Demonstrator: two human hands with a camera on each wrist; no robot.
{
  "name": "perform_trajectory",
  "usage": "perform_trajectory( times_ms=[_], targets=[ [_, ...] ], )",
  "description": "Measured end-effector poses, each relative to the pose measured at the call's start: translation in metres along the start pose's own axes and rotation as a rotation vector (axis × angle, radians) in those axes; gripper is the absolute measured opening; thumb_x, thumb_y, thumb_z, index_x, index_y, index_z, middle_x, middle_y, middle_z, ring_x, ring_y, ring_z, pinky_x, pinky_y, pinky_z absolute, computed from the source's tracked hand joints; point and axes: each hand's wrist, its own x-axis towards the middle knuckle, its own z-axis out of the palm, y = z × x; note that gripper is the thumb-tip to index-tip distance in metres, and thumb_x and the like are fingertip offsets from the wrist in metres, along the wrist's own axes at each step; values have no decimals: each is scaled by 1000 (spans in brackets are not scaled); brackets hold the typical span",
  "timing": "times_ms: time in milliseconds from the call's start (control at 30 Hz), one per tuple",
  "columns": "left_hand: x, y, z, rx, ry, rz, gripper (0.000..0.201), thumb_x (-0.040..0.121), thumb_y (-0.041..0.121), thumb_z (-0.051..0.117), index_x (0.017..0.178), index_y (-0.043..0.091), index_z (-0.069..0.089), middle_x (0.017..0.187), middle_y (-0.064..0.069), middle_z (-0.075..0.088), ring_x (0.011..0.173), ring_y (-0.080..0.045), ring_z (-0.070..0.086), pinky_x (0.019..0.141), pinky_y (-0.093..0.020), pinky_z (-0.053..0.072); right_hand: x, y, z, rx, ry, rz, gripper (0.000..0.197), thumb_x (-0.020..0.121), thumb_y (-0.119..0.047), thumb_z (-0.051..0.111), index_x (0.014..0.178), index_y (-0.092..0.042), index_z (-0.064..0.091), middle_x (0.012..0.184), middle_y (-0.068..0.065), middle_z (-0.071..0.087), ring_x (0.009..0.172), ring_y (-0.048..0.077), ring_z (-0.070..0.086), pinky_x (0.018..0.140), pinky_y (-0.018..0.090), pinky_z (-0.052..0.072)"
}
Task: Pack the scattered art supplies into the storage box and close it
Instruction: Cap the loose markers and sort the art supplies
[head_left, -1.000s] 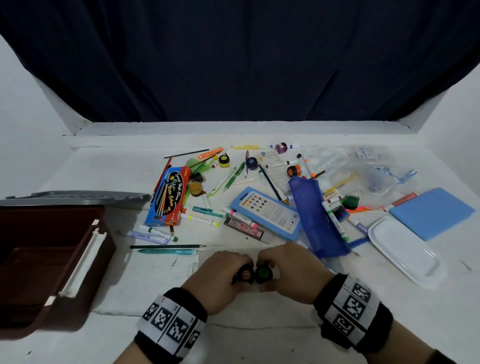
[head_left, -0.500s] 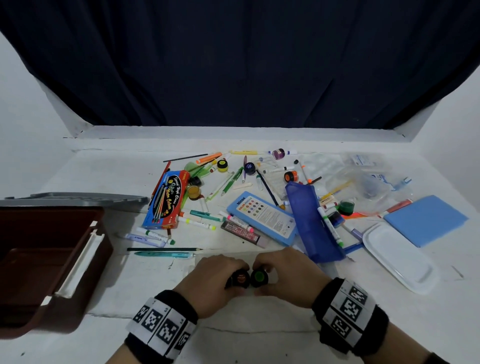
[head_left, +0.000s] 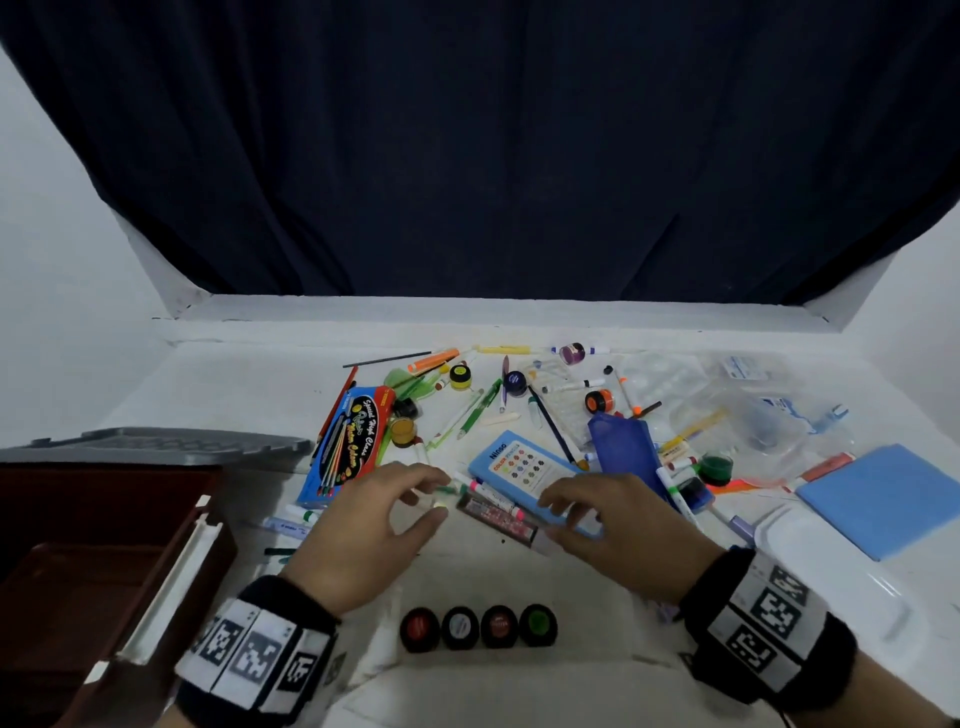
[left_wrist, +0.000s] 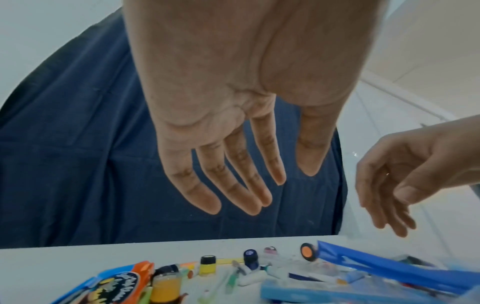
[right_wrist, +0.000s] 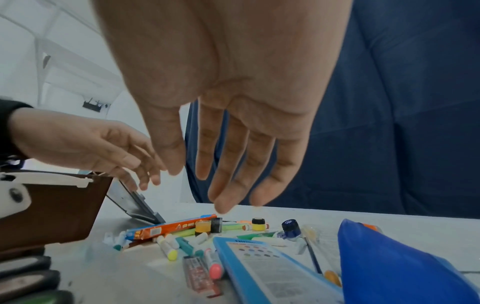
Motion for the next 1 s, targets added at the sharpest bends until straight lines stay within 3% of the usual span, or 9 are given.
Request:
perform_trajectory(
  times_ms=[133, 233, 300, 367, 533, 667, 833, 1000],
  targets=[
    [38, -23, -10, 97, 29, -25, 27, 92, 31, 68, 118, 34, 64, 111, 16, 62, 97, 3, 56, 81, -12, 42, 36, 9, -13, -90, -15, -37, 23, 92, -34, 63, 114, -26, 65, 106, -10, 66, 92, 4, 60, 85, 26, 50],
    [72, -41, -16, 225, -28, -90, 26, 92, 34, 63, 117, 33, 63, 115, 12, 63, 108, -9, 58, 93, -30, 49, 76, 20, -28, -182, -4, -62, 22, 94, -33, 58, 115, -27, 63, 107, -9, 65, 96, 8, 58, 86, 28, 48],
    [92, -50, -16, 320, -92, -150, 21, 88, 36, 60, 110, 36, 60, 111, 10, 64, 107, -16, 60, 88, -38, 52, 107, 28, -37, -228, 23, -48, 24, 93, -33, 56, 116, -28, 61, 109, -7, 63, 100, 13, 58, 86, 31, 48],
    [109, -55, -12, 388, -161, -207, 19, 88, 34, 59, 107, 34, 59, 112, 6, 63, 108, -20, 59, 88, -40, 51, 138, 37, -41, -288, -9, -22, 30, 93, -32, 53, 122, -27, 57, 115, -4, 61, 107, 19, 56, 89, 37, 48],
    [133, -65, 5, 515, -262, -281, 42, 93, 33, 56, 135, 34, 50, 135, 5, 51, 125, -21, 51, 105, -45, 43, 205, 62, -31, -458, -192, 10, 37, 92, -26, 48, 129, -20, 49, 124, 4, 55, 115, 25, 49, 93, 44, 47],
    [146, -68, 9, 630, -305, -323, 48, 94, 36, 54, 141, 35, 44, 141, 7, 45, 132, -19, 46, 114, -51, 28, 239, 79, -19, -553, -256, 55, 44, 92, -26, 47, 136, -22, 43, 139, 1, 46, 127, 26, 42, 100, 46, 40],
    [159, -70, 7, 694, -331, -348, 37, 91, 34, 56, 129, 36, 52, 129, 7, 48, 122, -19, 53, 108, -51, 28, 254, 89, -9, -672, -299, 77, 39, 94, -23, 46, 133, -22, 47, 138, 3, 48, 127, 28, 42, 100, 49, 38],
    [160, -66, 7, 699, -312, -327, 20, 90, 33, 54, 109, 34, 58, 113, 9, 51, 109, -17, 57, 104, -50, 30, 254, 91, -8, -754, -292, 55, 43, 95, -15, 45, 137, -25, 42, 147, -1, 43, 141, 26, 27, 106, 56, 28]
  ],
)
